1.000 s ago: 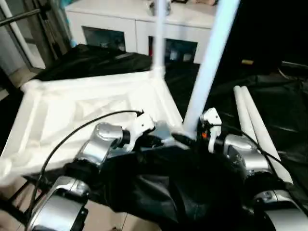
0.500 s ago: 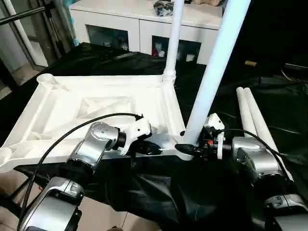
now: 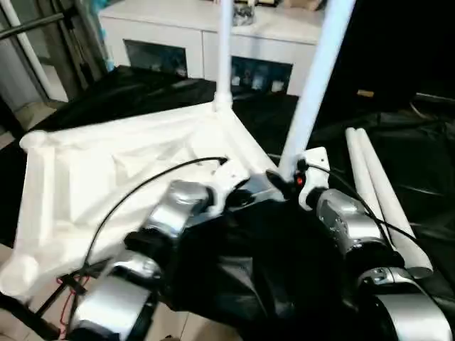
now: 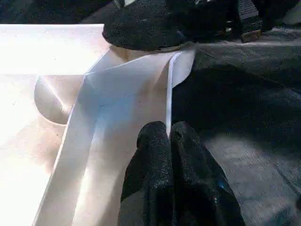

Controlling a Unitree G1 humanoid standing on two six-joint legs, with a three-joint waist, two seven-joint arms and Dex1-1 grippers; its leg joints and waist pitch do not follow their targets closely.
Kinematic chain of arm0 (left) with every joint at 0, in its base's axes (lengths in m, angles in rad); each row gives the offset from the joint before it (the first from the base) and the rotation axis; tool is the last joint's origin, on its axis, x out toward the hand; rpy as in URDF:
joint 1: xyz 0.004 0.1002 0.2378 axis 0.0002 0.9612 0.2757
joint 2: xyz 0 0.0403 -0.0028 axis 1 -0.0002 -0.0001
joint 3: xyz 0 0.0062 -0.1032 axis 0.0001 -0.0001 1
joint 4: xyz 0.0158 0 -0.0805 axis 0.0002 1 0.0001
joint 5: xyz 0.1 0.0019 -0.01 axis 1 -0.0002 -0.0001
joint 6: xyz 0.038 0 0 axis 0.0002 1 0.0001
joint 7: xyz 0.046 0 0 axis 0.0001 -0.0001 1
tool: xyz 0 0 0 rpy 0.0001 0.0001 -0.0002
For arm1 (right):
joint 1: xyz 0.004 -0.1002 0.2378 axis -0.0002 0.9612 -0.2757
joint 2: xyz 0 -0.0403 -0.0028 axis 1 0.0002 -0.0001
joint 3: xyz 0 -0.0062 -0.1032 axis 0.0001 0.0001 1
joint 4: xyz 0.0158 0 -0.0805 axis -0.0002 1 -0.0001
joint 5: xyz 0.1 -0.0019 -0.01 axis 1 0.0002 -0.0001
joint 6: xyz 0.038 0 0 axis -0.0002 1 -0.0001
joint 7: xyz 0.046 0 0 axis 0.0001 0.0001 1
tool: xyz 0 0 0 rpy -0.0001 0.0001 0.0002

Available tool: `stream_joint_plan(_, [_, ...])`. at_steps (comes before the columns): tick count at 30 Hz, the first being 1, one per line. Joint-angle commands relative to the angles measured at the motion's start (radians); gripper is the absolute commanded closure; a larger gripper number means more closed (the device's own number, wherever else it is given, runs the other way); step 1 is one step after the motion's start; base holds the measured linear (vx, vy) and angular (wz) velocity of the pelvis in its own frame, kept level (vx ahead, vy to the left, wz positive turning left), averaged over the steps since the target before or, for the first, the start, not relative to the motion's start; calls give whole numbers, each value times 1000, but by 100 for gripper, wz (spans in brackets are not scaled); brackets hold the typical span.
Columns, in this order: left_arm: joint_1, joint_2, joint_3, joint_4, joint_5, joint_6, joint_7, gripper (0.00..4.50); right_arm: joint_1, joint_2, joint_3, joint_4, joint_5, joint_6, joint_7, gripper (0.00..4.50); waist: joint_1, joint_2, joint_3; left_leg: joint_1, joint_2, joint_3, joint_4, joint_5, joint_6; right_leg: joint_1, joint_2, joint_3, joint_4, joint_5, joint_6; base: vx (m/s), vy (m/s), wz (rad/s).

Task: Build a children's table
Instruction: Rotate leg to tighten, then rotate table base

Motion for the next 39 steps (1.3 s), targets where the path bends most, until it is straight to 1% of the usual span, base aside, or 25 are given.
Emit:
stream_joint_plan(1, [-34, -52, 33, 0, -30, -27, 82, 450, 41, 64, 51, 67, -30, 39, 28, 178, 0, -10, -48, -3, 20, 0, -53, -151, 62, 52, -78, 48, -84, -173, -188, 0, 0, 0])
stream_joint_plan(2, [-33, -53, 31, 0, -30, -31, 80, 450, 42, 65, 51, 65, -26, 35, 38, 143, 0, -11, -48, -3, 20, -1, -53, -153, 63, 53, -78, 47, -84, -176, -188, 0, 0, 0])
stream_joint_plan(3, [-33, -57, 23, 6, -31, -49, 70, 450, 44, 69, 45, 57, -9, 26, 64, 122, 0, -7, -47, -3, 20, -1, -54, -159, 64, 53, -78, 47, -86, -185, -186, 0, 0, 0])
stream_joint_plan(4, [-34, -58, 19, 10, -32, -56, 65, 450, 43, 70, 40, 54, -4, 25, 68, 108, -1, -9, -46, -3, 21, -2, -55, -165, 63, 53, -78, 46, -86, -195, -183, 0, 0, 0])
stream_joint_plan(6, [-34, -58, 17, 13, -31, -65, 64, 450, 44, 66, 42, 49, -8, 13, 65, 100, -2, -5, -45, -2, 22, -2, -57, -182, 61, 51, -79, 46, -90, -224, -179, 0, 0, 0])
stream_joint_plan(9, [-35, -60, 15, 20, -27, -79, 67, 450, 45, 50, 46, 36, -33, -22, 20, 100, -1, -9, -46, 0, 24, -3, -57, -185, 56, 50, -80, 47, -90, -236, -174, 0, 0, 0])
stream_joint_plan(11, [-39, -63, 17, 31, -24, -90, 83, 450, 52, 29, 25, -2, -26, -35, -18, 100, -1, -17, -47, 0, 23, -1, -56, -178, 60, 50, -79, 48, -89, -216, -179, 0, 0, 0])
stream_joint_plan(12, [-41, -63, 18, 34, -23, -93, 89, 450, 55, 23, 15, -17, -19, -34, -26, 100, 1, -14, -46, 0, 23, -1, -56, -174, 62, 51, -79, 48, -88, -211, -177, 0, 0, 0])
stream_joint_plan(13, [-41, -63, 18, 34, -23, -93, 89, 422, 55, 23, 15, -17, -19, -34, -26, 96, 2, -11, -48, 2, 25, -1, -55, -165, 63, 49, -78, 49, -83, -178, -185, 0, 0, 0])
stream_joint_plan(14, [-45, -66, 25, 42, -29, -94, 91, 422, 75, 3, -13, -78, 8, -22, -29, 96, -1, -17, -48, -2, 23, -1, -55, -155, 68, 54, -76, 48, -82, -155, -188, 0, 0, 0])
stream_joint_plan(16, [-48, -72, 41, 41, -50, -95, 79, 422, 147, -45, -48, -248, 55, 15, 11, 96, 9, -16, -47, -2, 21, 1, -52, -133, 89, 59, -74, 50, -81, -106, -178, 0, 0, 0])
stream_joint_plan(17, [-48, -72, 41, 41, -50, -95, 79, 402, 147, -45, -48, -248, 55, 15, 11, 94, 14, -16, -55, 0, 26, -1, -48, -108, 100, 59, -77, 51, -71, -45, -194, 0, 0, 0])
stream_joint_plan(18, [-47, -73, 44, 38, -55, -97, 73, 386, 168, -57, -53, -291, 63, 23, 26, 94, 12, -17, -59, -6, 25, -2, -47, -84, 104, 63, -77, 50, -64, -7, -205, 0, 0, 0])
stream_joint_plan(19, [-43, -68, 51, 29, -56, -118, 89, 384, 198, -76, -49, -350, 72, 41, 57, 94, 14, -14, -60, -8, 24, -2, -41, -48, 121, 63, -72, 49, -58, 83, -214, 0, 0, 0])
stream_joint_plan(21, [-42, -65, 55, 24, -55, -135, 102, 374, 215, -87, -46, -383, 76, 52, 77, 94, 11, -20, -61, -14, 22, -3, -36, -19, 145, 67, -73, 46, -49, 158, -233, 0, 0, 0])
stream_joint_plan(22, [-37, -57, 69, 11, -62, -142, 116, 352, 237, -102, -35, -419, 74, 61, 103, 94, 10, -18, -59, -16, 20, -2, -35, -19, 154, 66, -74, 45, -49, 164, -238, 0, 0, 0])
stream_joint_plan(23, [-36, -54, 72, 7, -63, -142, 118, 352, 241, -104, -33, -427, 74, 62, 107, 94, 11, -18, -59, -14, 22, -2, -35, -22, 156, 65, -75, 45, -51, 158, -237, 0, 0, 0])
stream_joint_plan(24, [-18, -18, 111, -44, -77, -137, 143, 352, 281, -126, -18, -508, 80, 76, 150, 94, 9, -22, -56, -15, 21, -2, -37, -38, 154, 65, -75, 43, -54, 122, -237, 0, 0, 0])
stream_joint_plan(27, [-1, 21, 139, -89, -79, -132, 169, 352, 307, -135, -13, -575, 112, 111, 183, 94, 4, -19, -50, -14, 25, -3, -42, -91, 140, 63, -76, 43, -65, 10, -209, 0, 0, 0])
stream_joint_plan(28, [19, 62, 159, -140, -67, -113, 193, 352, 326, -144, 12, -611, 124, 147, 212, 94, -2, -14, -47, -14, 24, -3, -44, -115, 120, 61, -73, 41, -72, -53, -201, 0, 0, 0])
stream_joint_plan(29, [31, 90, 170, -172, -60, -102, 211, 352, 346, -153, 33, -654, 136, 186, 228, 94, 0, -14, -48, -11, 27, -4, -45, -120, 105, 63, -73, 43, -71, -71, -197, 0, 0, 0])
stream_joint_plan(31, [74, 177, 227, -280, -32, -32, 270, 352, 385, -171, 99, -710, 124, 238, 272, 94, -4, -15, -46, -12, 29, -4, -47, -126, 95, 58, -69, 42, -68, -82, -188, 0, 0, 0])
stream_joint_plan(33, [109, 240, 267, -354, -6, 21, 300, 352, 398, -175, 134, -727, 106, 269, 289, 94, -6, -10, -45, -10, 29, -5, -48, -134, 81, 53, -70, 43, -71, -104, -181, 0, 0, 0])
stream_joint_plan(38, [173, 350, 317, -441, 64, 122, 328, 352, 379, -159, 160, -690, 60, 293, 262, 94, 2, 3, -46, -1, 31, -4, -46, -116, 52, 42, -67, 47, -61, -40, -204, 0, 0, 0])
stream_joint_plan(39, [196, 385, 314, -461, 95, 144, 330, 352, 370, -153, 160, -674, 45, 293, 241, 94, -2, 2, -46, -7, 31, -7, -48, -111, 47, 46, -67, 46, -56, -35, -204, 0, 0, 0])
